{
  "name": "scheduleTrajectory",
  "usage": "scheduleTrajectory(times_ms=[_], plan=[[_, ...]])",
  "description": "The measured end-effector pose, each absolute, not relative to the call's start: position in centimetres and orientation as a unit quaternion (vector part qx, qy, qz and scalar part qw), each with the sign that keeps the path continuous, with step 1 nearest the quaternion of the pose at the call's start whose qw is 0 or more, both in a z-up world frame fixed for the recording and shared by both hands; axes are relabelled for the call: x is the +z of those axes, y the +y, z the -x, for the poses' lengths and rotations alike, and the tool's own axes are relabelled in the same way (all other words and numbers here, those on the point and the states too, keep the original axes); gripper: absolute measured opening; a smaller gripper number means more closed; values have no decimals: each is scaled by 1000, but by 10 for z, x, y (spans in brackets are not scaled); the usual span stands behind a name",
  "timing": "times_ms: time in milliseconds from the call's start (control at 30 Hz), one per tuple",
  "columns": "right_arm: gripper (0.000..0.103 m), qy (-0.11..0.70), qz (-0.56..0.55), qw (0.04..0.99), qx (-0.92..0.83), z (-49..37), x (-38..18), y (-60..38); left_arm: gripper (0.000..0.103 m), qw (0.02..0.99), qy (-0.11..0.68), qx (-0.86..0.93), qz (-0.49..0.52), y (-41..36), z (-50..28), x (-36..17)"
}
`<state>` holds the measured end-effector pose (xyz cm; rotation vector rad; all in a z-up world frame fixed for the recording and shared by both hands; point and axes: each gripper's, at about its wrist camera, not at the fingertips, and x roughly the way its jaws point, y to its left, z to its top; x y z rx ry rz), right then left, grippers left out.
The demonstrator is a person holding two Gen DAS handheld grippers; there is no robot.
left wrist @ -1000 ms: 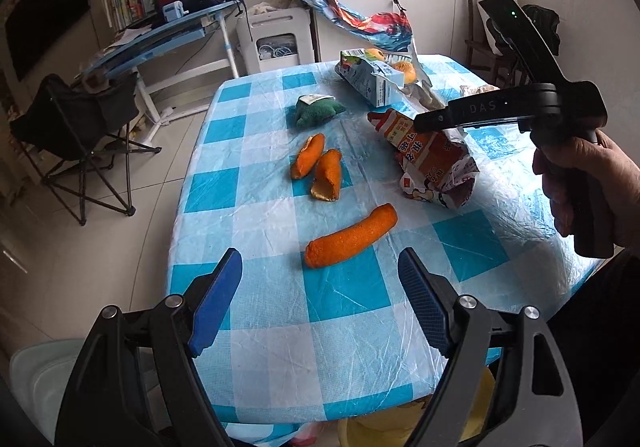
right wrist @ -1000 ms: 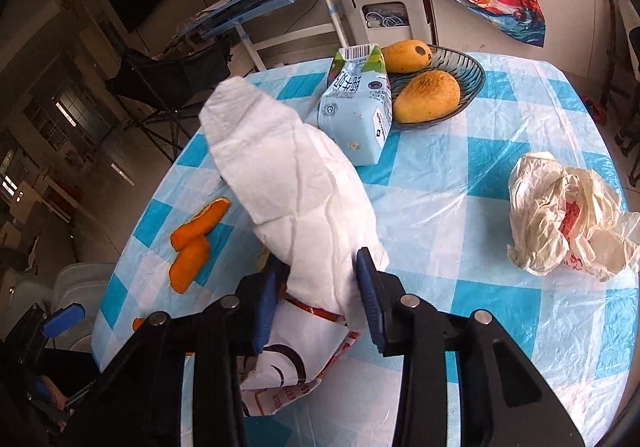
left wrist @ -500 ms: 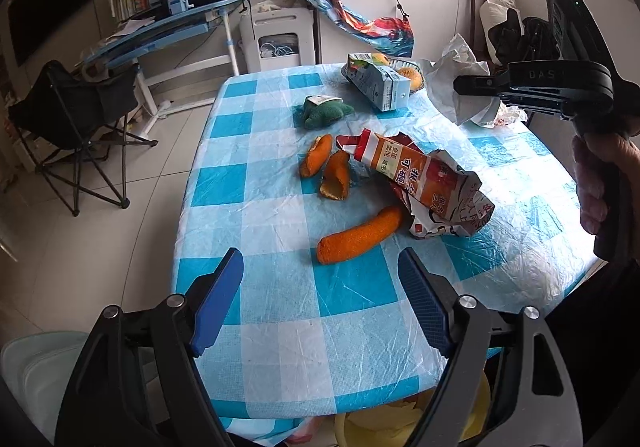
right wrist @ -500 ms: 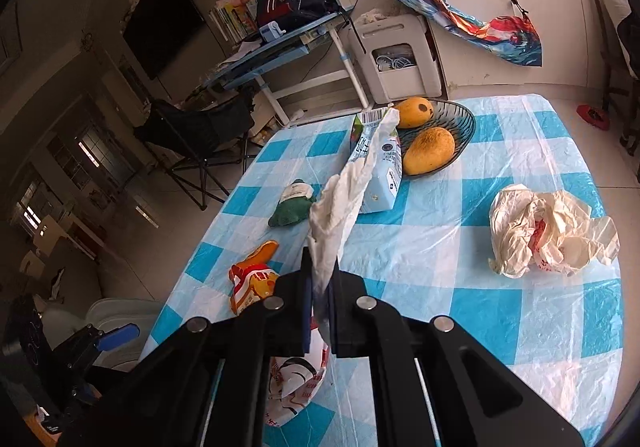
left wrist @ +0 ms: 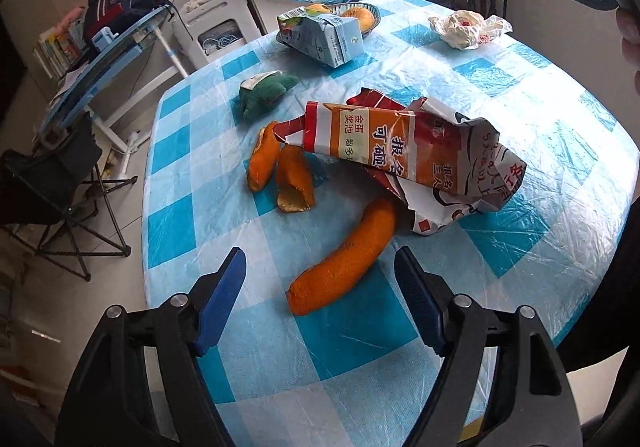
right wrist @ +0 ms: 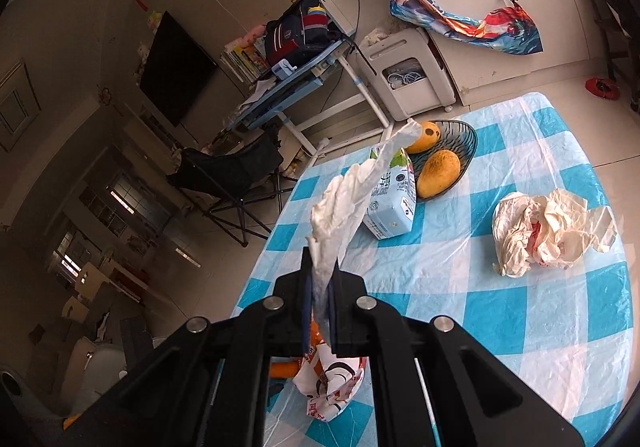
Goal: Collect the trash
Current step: 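Lift the white bag toward the basin with the right gripper while the left grasps an orange peel, then lower the white bag into the yellow basin and open the right gripper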
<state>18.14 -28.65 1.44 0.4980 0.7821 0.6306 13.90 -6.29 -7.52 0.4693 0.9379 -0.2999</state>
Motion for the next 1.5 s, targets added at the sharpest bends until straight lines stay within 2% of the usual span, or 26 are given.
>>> scheduleTrajectory(times_ms=[33, 67, 100, 167, 333, 533, 833, 1000, 1200, 1333, 1500], plan=[[7, 372, -235, 846, 301, -181, 15, -285, 59, 855, 444, -146, -225, -66, -139, -78], [7, 373, -232, 846, 303, -181, 16, -282, 50, 854, 447, -149, -222, -68, -139, -78], [7, 374, -230, 845, 305, -180, 17, -281, 32, 852, 450, -158, -214, -70, -139, -77], [7, 376, -225, 845, 307, -177, 17, -278, 16, 849, 458, -156, -214, -74, -138, -78], [7, 375, -215, 848, 308, -166, 20, -278, 14, 857, 465, -149, -167, -63, -128, -68], [7, 361, -196, 855, 316, -136, 29, -271, 14, 888, 438, -131, -54, -22, -98, -34], [7, 303, -11, 909, 286, -47, 44, -225, 14, 914, 385, -118, 40, 15, -45, -9], [7, 334, 35, 893, 299, -40, 23, -203, 14, 916, 381, -121, 44, 16, -33, -8], [7, 379, 10, 862, 338, -25, 5, -199, 14, 918, 373, -130, 46, 15, -19, -7], [7, 437, 17, 818, 375, -6, -16, -181, 14, 917, 373, -134, 48, 15, -15, -8], [7, 524, 84, 752, 390, 16, -59, -150, 14, 916, 375, -138, 48, 14, -7, -11]])
